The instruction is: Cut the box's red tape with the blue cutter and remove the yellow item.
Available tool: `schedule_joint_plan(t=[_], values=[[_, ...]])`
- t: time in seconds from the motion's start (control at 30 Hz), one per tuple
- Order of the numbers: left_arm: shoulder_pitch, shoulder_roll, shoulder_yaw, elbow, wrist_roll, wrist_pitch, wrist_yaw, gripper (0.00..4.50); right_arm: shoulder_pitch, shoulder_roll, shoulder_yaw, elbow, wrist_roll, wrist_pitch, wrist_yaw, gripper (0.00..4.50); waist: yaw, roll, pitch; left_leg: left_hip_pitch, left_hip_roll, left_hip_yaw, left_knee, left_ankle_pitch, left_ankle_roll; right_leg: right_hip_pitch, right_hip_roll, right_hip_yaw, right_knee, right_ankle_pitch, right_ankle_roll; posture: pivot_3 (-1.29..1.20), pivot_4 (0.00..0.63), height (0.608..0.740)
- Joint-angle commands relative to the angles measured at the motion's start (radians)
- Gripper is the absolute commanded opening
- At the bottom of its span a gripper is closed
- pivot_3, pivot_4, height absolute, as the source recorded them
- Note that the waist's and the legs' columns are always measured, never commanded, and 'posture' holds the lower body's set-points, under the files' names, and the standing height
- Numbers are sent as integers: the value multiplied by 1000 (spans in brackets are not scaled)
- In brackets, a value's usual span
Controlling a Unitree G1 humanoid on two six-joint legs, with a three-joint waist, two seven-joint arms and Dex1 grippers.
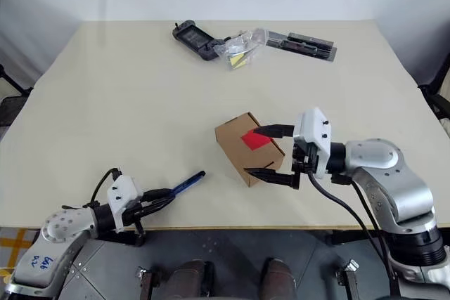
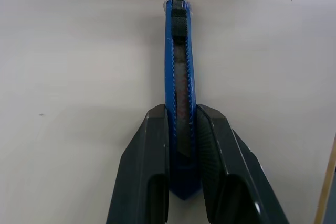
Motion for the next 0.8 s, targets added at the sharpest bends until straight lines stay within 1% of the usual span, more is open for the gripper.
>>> schedule_joint_plan(t=[0.03, 0.17, 0.27, 0.33, 0.47, 0.53, 0.57, 0.63, 0.67, 0.8], values=[[5, 47, 27, 56, -2, -45, -79, 411, -66, 16, 80, -45, -23, 40, -17, 4500, -5, 0, 0, 0, 1, 0, 0, -1, -1, 0, 1, 0, 0, 0, 0, 0, 150, 740], [-12, 99, 17, 123, 0, -108, -181, 411, -174, 65, 232, -58, -101, 63, -23, 4500, -17, 0, 0, 0, 6, 0, 0, -3, -4, -2, 6, 0, 1, 0, -1, 0, 150, 740], [-41, 115, 14, 177, -7, -154, -238, 411, -279, 86, 395, -9, -160, 174, 11, 3879, -21, 0, 0, -1, 6, 4, -1, -3, -4, -7, 6, 2, 4, 0, -2, 0, 150, 740], [-60, 116, 8, 195, -12, -171, -265, 411, -314, 106, 470, 27, -231, 153, 10, 3241, -20, -1, 0, -1, 7, 4, 0, -3, -4, -9, 6, 2, 6, 0, -2, 0, 150, 740], [-94, 117, -9, 232, -3, -177, -297, 411, -353, 161, 627, 143, -431, -31, 19, 1843, -19, -1, 0, -4, 6, 7, 0, -4, -4, -15, 6, 5, 11, 0, -2, 0, 150, 740], [-108, 111, -12, 242, -7, -177, -310, 411, -359, 204, 663, 205, -484, -86, 17, 1154, -19, -1, 0, -3, 7, 10, 1, -4, -4, -16, 6, 7, 13, 0, -2, 0, 150, 740], [-114, 108, -13, 244, -10, -176, -315, 411, -361, 225, 668, 230, -498, -104, 16, 919, -19, -1, 0, -3, 7, 10, 1, -4, -4, -16, 6, 7, 13, 0, -2, 0, 150, 740], [-126, 104, -22, 258, -2, -189, -326, 411, -370, 273, 686, 296, -537, -150, 17, 113, -19, -1, 0, -3, 7, 10, 1, -4, -4, -17, 6, 8, 14, 0, -2, 0, 150, 740], [-130, 102, -26, 266, 1, -196, -332, 411, -375, 284, 697, 323, -561, -174, 25, 49, -19, -1, 0, -3, 7, 10, 2, -4, -4, -17, 6, 8, 15, 0, -2, 0, 150, 740], [-141, 97, -35, 276, -1, -200, -339, 411, -388, 337, 702, 418, -605, -236, 48, 49, -16, -1, -1, -3, 7, 10, 3, -4, -4, -16, 6, 8, 15, 0, -2, 0, 150, 740]])
